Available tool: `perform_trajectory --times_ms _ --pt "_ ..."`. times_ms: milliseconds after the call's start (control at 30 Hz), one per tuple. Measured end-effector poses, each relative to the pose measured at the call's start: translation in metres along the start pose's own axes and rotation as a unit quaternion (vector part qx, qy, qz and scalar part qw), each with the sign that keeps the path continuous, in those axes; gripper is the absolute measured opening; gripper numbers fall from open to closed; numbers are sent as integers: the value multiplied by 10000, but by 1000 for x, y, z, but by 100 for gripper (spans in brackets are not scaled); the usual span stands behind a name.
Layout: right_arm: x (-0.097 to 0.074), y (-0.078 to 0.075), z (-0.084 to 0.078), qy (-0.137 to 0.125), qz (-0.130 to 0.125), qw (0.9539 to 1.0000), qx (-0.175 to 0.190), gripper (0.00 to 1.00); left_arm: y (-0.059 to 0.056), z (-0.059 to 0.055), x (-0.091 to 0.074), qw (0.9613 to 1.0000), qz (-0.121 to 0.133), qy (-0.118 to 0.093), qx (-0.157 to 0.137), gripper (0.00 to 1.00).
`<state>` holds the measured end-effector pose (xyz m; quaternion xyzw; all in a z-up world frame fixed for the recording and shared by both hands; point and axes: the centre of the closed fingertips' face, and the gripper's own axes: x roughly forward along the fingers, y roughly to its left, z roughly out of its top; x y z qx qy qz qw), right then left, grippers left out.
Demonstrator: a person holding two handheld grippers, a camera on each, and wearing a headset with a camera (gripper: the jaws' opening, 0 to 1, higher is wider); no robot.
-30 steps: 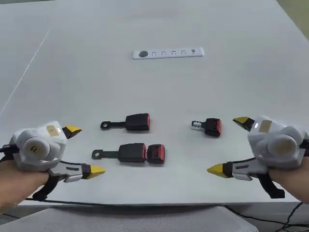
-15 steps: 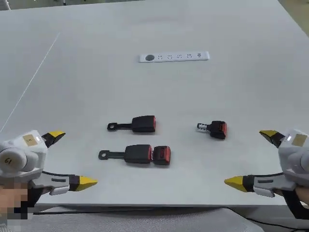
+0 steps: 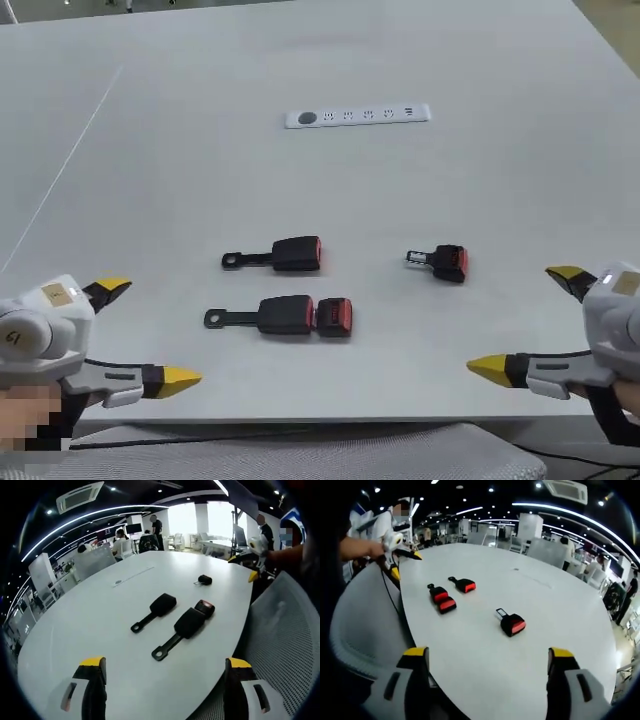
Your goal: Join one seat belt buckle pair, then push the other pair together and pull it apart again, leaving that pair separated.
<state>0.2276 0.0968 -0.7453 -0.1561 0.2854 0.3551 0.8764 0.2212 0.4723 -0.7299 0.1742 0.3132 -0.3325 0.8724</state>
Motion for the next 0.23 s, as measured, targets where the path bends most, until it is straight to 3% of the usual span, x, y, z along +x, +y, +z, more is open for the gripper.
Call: perform_trajectory --times_ms 233 --pt "1 -2 5 -12 -39 10000 -6 100 2 4 -1 9999 17 -100 -126 100"
